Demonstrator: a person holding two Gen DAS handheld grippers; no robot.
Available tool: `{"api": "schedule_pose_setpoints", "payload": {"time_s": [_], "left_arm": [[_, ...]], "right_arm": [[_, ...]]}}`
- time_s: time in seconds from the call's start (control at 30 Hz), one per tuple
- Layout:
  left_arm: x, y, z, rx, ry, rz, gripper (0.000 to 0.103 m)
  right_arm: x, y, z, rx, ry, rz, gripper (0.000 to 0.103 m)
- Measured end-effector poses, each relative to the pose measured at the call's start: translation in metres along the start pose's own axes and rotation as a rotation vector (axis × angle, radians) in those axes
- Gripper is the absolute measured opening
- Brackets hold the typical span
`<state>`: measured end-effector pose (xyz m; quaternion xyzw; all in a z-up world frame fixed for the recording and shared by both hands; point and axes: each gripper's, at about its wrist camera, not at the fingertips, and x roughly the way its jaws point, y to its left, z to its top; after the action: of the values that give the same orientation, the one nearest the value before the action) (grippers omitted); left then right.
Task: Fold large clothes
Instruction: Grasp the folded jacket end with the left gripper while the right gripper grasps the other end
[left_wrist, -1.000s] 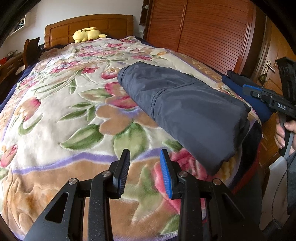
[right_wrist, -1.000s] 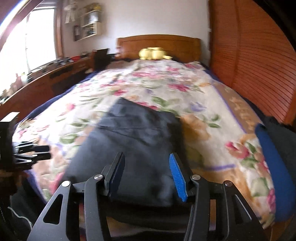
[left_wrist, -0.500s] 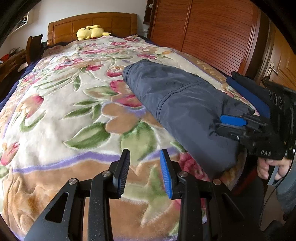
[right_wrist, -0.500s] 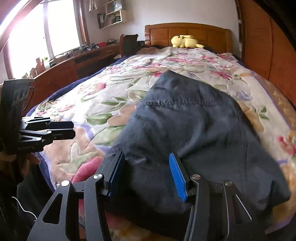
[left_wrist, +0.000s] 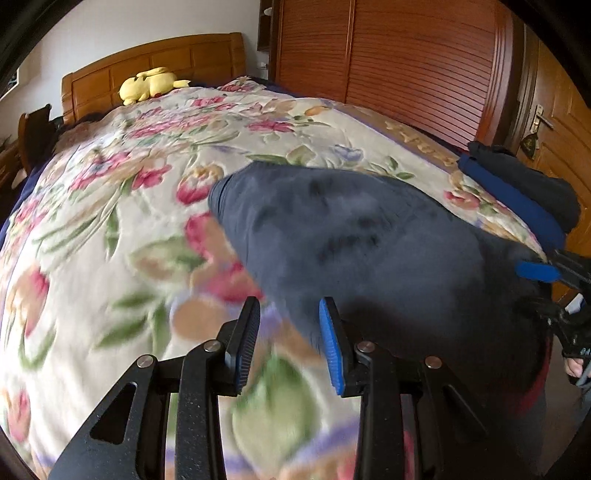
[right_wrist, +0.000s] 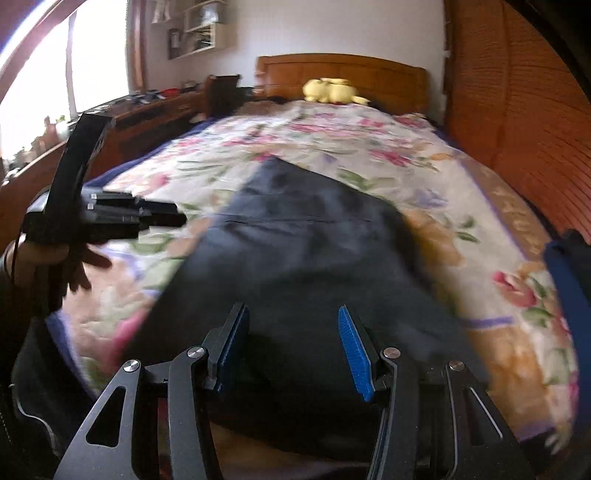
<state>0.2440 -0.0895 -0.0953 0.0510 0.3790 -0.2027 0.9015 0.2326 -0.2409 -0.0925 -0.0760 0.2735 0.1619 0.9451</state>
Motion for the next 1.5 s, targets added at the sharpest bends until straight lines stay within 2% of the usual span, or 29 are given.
{"api": "schedule_pose_setpoints", "payload": {"time_s": [0.07, 0.23, 0.27, 0.3, 0.37, 0.43, 0.5, 0.63, 0.73, 0.93, 1.17, 1.3, 1.37, 1.5], "left_arm": [[0.018, 0.003, 0.014, -0.004, 0.013, 0.006, 0.034], [0.061, 0.014, 0.039, -0.007, 0.052, 0.056, 0.034], [0.071, 0.019, 0.043, -0.015, 0.064, 0.068, 0.037], [0.078, 0.023, 0.046, -0.024, 0.071, 0.067, 0.042], [0.089, 0.028, 0.05, -0.037, 0.084, 0.082, 0.064], [0.096, 0.032, 0.053, -0.044, 0.083, 0.108, 0.08], [0.104, 0.037, 0.057, -0.057, 0.088, 0.099, 0.084], [0.122, 0.047, 0.064, -0.053, 0.106, 0.11, 0.103], [0.133, 0.056, 0.068, -0.085, 0.131, 0.052, 0.103], [0.129, 0.065, 0.07, -0.132, 0.148, 0.002, 0.103], [0.103, 0.086, 0.078, -0.191, 0.086, -0.026, 0.103], [0.103, 0.095, 0.086, -0.211, 0.066, -0.038, 0.103], [0.108, 0.097, 0.089, -0.21, 0.069, -0.041, 0.096], [0.122, 0.099, 0.09, -0.218, 0.098, -0.07, 0.088]], "right_arm": [[0.008, -0.014, -0.006, 0.025, 0.025, -0.017, 0.052], [0.019, -0.022, -0.014, 0.052, 0.019, 0.025, 0.052], [0.02, -0.022, -0.014, 0.051, 0.016, 0.029, 0.052], [0.022, -0.022, -0.015, 0.053, 0.011, 0.035, 0.052], [0.02, -0.028, -0.02, 0.066, 0.003, 0.051, 0.052], [0.021, -0.031, -0.021, 0.076, -0.003, 0.065, 0.052], [0.021, -0.033, -0.024, 0.082, -0.009, 0.075, 0.052], [0.019, -0.034, -0.026, 0.087, -0.014, 0.081, 0.053], [0.014, -0.031, -0.026, 0.091, -0.014, 0.065, 0.053], [-0.012, -0.036, -0.032, 0.107, -0.019, 0.007, 0.053], [-0.046, -0.046, -0.047, 0.126, -0.003, -0.085, 0.053], [-0.051, -0.046, -0.057, 0.144, 0.031, -0.106, 0.053], [-0.049, -0.044, -0.062, 0.151, 0.05, -0.108, 0.053], [-0.045, -0.045, -0.061, 0.175, 0.061, -0.082, 0.053]]}}
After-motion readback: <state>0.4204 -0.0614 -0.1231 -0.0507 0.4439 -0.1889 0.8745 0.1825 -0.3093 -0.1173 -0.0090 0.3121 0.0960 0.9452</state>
